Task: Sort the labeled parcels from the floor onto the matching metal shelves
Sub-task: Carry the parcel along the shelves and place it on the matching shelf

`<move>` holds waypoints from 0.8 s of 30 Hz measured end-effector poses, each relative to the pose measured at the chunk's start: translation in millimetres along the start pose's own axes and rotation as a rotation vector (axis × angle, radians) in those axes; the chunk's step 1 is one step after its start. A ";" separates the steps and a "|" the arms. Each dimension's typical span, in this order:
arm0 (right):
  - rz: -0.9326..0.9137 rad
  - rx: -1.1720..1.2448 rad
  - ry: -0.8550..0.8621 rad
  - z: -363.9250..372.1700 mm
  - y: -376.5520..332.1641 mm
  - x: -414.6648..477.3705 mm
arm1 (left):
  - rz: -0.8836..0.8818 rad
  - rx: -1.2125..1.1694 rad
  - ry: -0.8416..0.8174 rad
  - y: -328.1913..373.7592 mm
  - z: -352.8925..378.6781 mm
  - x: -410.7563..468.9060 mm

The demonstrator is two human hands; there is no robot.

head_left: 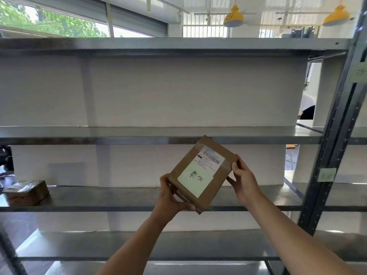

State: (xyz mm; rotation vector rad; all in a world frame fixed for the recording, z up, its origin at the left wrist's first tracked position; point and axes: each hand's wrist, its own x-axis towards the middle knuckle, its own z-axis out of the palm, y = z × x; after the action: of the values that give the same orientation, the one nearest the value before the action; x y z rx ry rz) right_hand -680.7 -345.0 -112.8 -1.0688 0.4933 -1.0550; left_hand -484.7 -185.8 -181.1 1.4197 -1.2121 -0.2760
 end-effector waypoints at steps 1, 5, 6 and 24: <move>-0.005 0.047 0.004 1.2 3.3 0.3 | 0.006 0.000 0.016 3.4 4.8 0.4; 0.006 0.132 0.018 10.3 6.6 -2.2 | -0.011 -0.058 0.097 19.8 27.6 0.1; -0.008 0.069 0.024 14.5 4.4 -2.9 | -0.004 -0.059 0.112 21.6 32.5 0.7; 0.056 -0.153 -0.074 -4.7 -16.2 0.2 | -0.277 -0.219 0.258 51.7 46.1 23.0</move>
State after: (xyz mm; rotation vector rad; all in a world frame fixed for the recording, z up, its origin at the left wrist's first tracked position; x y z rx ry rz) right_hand -691.5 -348.8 -100.5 -1.2178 0.5482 -0.9368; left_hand -535.1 -219.0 -140.1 1.3809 -0.7513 -0.3907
